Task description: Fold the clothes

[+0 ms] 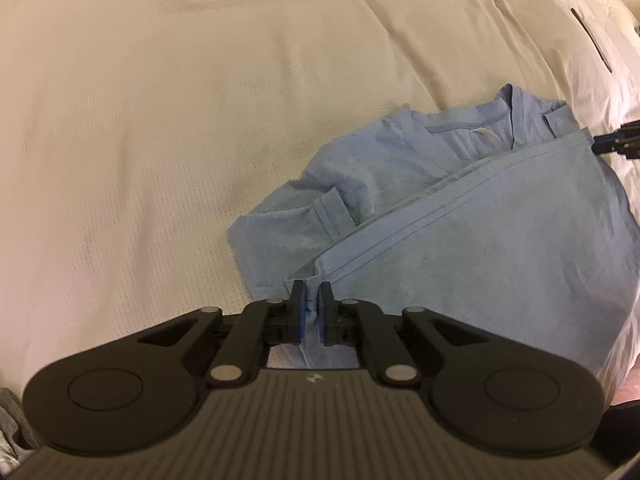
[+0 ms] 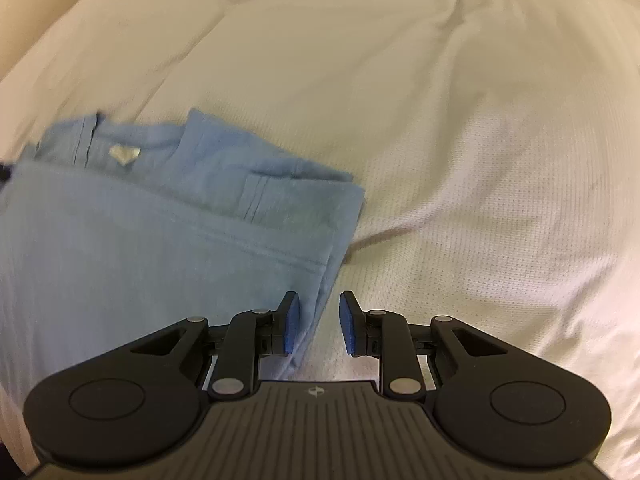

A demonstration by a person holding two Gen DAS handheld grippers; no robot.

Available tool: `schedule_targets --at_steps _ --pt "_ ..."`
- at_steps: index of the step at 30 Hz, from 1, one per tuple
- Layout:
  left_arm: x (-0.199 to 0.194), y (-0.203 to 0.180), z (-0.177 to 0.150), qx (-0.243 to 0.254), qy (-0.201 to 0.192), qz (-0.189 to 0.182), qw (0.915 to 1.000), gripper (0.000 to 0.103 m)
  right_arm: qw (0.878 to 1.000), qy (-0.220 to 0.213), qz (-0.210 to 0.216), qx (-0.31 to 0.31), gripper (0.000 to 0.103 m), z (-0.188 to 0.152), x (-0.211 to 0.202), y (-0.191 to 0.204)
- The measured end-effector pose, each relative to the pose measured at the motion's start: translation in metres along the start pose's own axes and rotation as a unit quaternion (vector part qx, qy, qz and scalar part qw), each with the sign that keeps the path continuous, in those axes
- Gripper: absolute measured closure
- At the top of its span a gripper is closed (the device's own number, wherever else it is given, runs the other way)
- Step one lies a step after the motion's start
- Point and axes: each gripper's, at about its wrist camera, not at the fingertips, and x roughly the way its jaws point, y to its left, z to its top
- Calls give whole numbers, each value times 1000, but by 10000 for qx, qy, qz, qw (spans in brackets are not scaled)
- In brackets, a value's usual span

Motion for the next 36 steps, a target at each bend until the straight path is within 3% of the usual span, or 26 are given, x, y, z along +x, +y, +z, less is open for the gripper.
schedule_targets --at_steps 5,7,8,14,20,32,36 --pt "-2 -1 0 8 -8 51 10000 102 9998 -150 113 23 78 3 3 5" --pt "-5 -1 -2 5 -31 64 10000 102 9999 -152 30 33 90 3 5 5" --pt "-7 -2 -3 -1 -51 67 10000 102 9998 -169 10 80 101 3 4 5" --pt "-31 -5 -10 -7 -404 134 9991 103 9994 -318 -120 24 103 0 -17 13" --pt "-55 1 3 -133 -929 184 9954 103 9958 -860 -321 -27 103 8 -53 24" --pt "-13 28 39 -154 -937 160 9954 103 9941 -925 -549 106 103 51 -19 4" --pt "8 33 41 -246 -707 143 9971 103 9946 -853 -565 171 103 52 -11 2"
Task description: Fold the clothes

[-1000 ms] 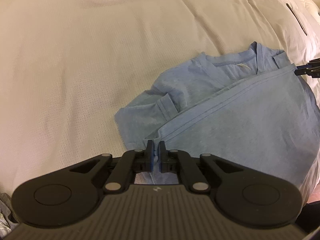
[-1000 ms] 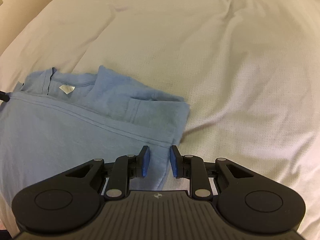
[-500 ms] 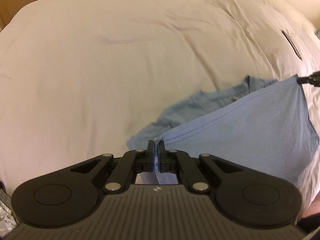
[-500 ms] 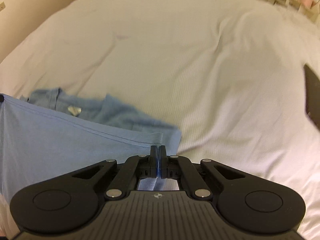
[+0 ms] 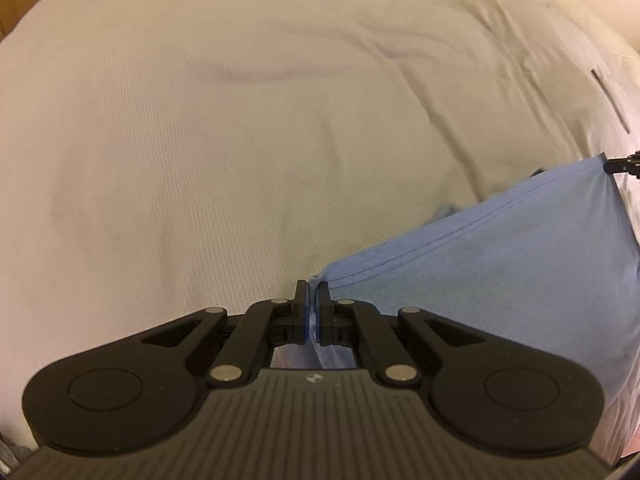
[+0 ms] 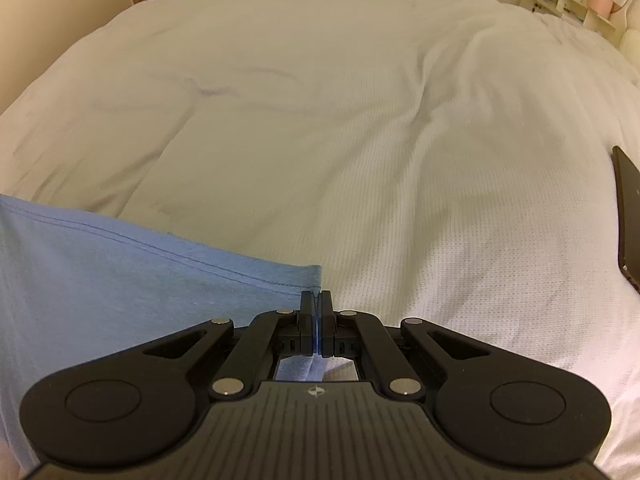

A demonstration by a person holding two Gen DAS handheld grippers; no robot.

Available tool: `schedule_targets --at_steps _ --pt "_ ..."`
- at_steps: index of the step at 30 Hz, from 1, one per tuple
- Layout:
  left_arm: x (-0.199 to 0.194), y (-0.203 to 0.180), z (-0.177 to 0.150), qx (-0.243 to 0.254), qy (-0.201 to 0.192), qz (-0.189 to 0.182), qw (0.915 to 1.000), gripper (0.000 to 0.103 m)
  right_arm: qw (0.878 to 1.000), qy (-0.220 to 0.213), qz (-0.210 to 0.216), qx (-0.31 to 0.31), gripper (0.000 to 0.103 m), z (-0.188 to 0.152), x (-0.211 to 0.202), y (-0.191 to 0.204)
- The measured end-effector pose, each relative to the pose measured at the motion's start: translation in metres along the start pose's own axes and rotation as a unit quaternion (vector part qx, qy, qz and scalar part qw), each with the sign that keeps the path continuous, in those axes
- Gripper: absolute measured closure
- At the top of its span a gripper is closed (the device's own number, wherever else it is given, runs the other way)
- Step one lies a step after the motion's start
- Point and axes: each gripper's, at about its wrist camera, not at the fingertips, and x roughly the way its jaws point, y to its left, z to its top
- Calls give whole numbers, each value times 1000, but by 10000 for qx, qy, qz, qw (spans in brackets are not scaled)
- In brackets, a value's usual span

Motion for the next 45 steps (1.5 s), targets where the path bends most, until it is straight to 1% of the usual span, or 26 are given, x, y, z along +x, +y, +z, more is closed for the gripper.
schedule_targets --at_steps 4,6,8,10,11,14,18,19,22,25,27,29,33,36,37,38,40,42,44,45 --pt "19 2 -4 4 204 9 9998 103 9998 174 -40 41 103 -4 15 -2" --pt "13 0 -4 68 76 22 9999 103 9997 220 -65 41 103 -4 22 -2" --pt "-1 -1 -5 106 -164 33 9998 103 9998 154 -93 81 103 -2 19 -1" --pt "-14 0 -8 102 -356 29 9993 102 9999 -38 -110 118 103 0 7 0" --pt "-17 1 -10 71 -374 33 9993 102 9998 -128 -140 93 103 0 0 2" --pt "-10 5 -13 -13 -281 14 9996 102 9993 -216 -284 137 103 -6 -7 2" --pt "5 11 -16 -98 -103 -22 9999 102 9981 -41 -415 459 103 -9 8 -8" --pt "8 10 -15 -78 -42 -35 10000 102 9982 7 -405 440 103 -9 12 -8" --pt "17 8 -12 -20 77 -25 10000 98 9992 133 -198 332 103 -4 19 -4" --pt "20 7 -10 49 124 -20 9999 98 9995 206 41 228 103 0 22 6" --pt "22 6 -9 108 152 -19 9998 98 9994 257 151 166 89 0 23 12" --pt "22 6 -9 165 160 -18 9997 98 9993 288 153 160 80 0 26 13" --pt "22 5 -10 194 158 -24 9997 98 9992 288 125 227 80 0 32 10" --pt "21 3 -11 210 156 -23 9997 98 9990 293 201 273 81 4 42 6" --pt "18 2 -12 234 134 -24 9996 98 9989 297 229 276 86 5 46 4" --pt "14 1 -13 258 112 -26 9996 99 9989 303 252 258 102 5 45 3" --pt "6 -1 -15 318 12 -22 9995 101 9992 268 242 185 103 6 39 3" --pt "-10 -1 -14 369 -277 3 9989 102 9999 74 118 62 103 7 23 6" --pt "-22 5 -12 239 -503 19 9984 103 9999 -114 30 38 103 6 8 6" --pt "-24 9 -11 145 -537 35 9984 103 9999 -156 13 72 103 5 4 5"
